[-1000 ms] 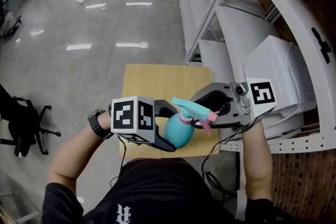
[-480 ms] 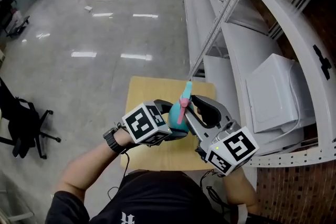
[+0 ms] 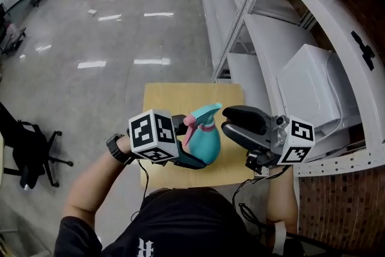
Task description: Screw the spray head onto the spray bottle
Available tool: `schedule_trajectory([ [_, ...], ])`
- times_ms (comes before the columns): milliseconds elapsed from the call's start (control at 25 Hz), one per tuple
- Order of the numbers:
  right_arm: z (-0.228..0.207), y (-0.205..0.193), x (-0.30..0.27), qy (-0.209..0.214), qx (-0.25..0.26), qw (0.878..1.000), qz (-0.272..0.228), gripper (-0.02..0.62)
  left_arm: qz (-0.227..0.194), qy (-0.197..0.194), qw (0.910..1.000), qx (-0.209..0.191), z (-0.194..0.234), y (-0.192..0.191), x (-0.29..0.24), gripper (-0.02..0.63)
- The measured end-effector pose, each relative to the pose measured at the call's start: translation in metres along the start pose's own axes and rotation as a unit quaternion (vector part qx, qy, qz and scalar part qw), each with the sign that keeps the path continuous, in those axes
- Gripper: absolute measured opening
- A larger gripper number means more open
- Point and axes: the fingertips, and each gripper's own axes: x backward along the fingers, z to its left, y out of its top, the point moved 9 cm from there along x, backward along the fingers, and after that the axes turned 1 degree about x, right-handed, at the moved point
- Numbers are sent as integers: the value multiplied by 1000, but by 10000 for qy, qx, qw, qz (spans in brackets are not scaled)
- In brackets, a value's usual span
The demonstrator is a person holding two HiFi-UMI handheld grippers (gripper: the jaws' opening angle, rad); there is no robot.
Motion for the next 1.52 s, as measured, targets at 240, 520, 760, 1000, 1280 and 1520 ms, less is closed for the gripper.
schedule_trajectory([
  [240, 3, -4, -30, 1573, 193, 9867, 355, 164, 420, -559, 9974, -192, -16, 4, -13, 380],
  [520, -3, -7, -43, -1434, 731, 9862, 391, 143, 10, 1039, 9918, 741, 16, -11, 0, 380],
  [760, 10, -20, -61, -3054, 1175, 9443, 351, 145, -188, 1509, 9841, 921, 30, -19, -10, 378],
  [1000, 21, -1, -9, -851, 289, 9959, -122, 163, -231, 451, 9981, 342, 8, -10, 3, 379],
  [1280, 10, 3, -30, 581, 729, 9926, 774, 163, 145, -8, 9999, -21, -7, -3, 1, 376],
  [1520, 14, 3, -47, -1205, 1399, 9784, 924, 135, 103, 1099, 9935, 281, 11, -5, 7, 376],
])
